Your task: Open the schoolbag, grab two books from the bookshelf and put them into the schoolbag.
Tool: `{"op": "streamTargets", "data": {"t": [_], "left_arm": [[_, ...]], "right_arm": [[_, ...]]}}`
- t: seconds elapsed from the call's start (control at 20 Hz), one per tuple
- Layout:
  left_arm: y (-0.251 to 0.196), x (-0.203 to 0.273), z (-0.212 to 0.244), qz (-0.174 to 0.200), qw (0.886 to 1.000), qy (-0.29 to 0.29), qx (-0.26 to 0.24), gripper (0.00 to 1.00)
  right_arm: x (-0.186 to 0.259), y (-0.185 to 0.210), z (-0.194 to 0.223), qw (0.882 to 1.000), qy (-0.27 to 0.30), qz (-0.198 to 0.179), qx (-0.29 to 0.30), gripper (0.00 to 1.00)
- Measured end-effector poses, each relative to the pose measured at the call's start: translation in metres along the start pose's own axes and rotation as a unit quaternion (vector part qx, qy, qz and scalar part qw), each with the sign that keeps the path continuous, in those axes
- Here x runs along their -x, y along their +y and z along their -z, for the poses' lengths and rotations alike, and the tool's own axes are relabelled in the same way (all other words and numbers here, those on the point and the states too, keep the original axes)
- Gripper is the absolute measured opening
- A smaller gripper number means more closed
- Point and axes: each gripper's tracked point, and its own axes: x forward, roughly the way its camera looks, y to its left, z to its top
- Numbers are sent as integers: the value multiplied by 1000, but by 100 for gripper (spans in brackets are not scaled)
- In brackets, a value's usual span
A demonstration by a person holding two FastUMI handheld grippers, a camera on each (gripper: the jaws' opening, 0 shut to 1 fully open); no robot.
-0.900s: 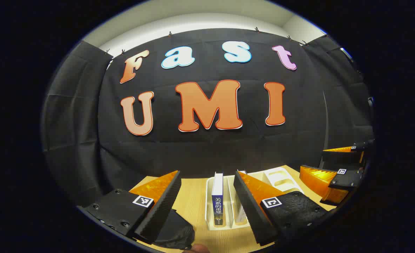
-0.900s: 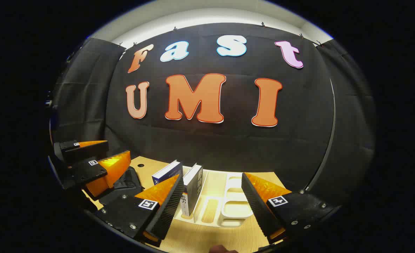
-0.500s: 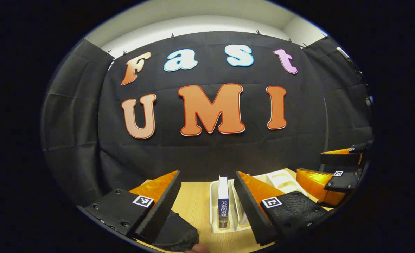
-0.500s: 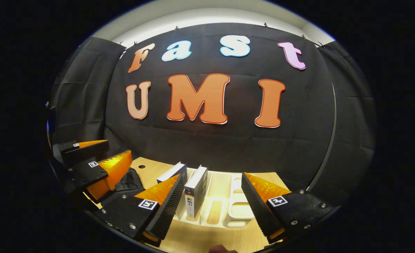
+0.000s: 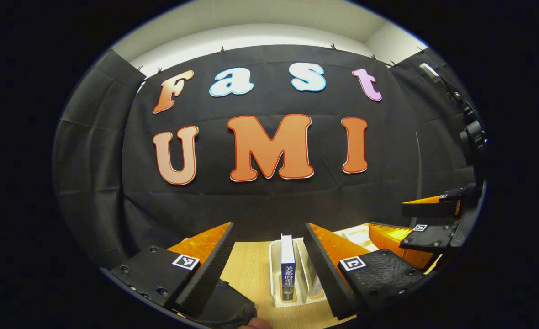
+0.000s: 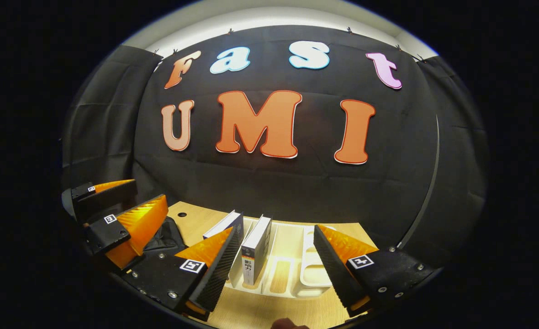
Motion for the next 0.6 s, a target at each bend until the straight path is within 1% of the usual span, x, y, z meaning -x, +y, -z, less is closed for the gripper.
{"op": "streamTargets", "data": {"t": [0.25, 0.4, 0.6], "left_arm": [[10, -10, -1, 0, 1000, -5, 5, 96], [14, -14, -8, 2, 1000, -19, 9, 96], [20, -19, -8, -1, 1000, -26, -8, 96]], "right_arm": [[-8, 7, -8, 1000, -8, 1, 4, 98], [-8, 6, -10, 1000, -12, 7, 10, 98], [-8, 2, -9, 1000, -14, 13, 9, 98]]}}
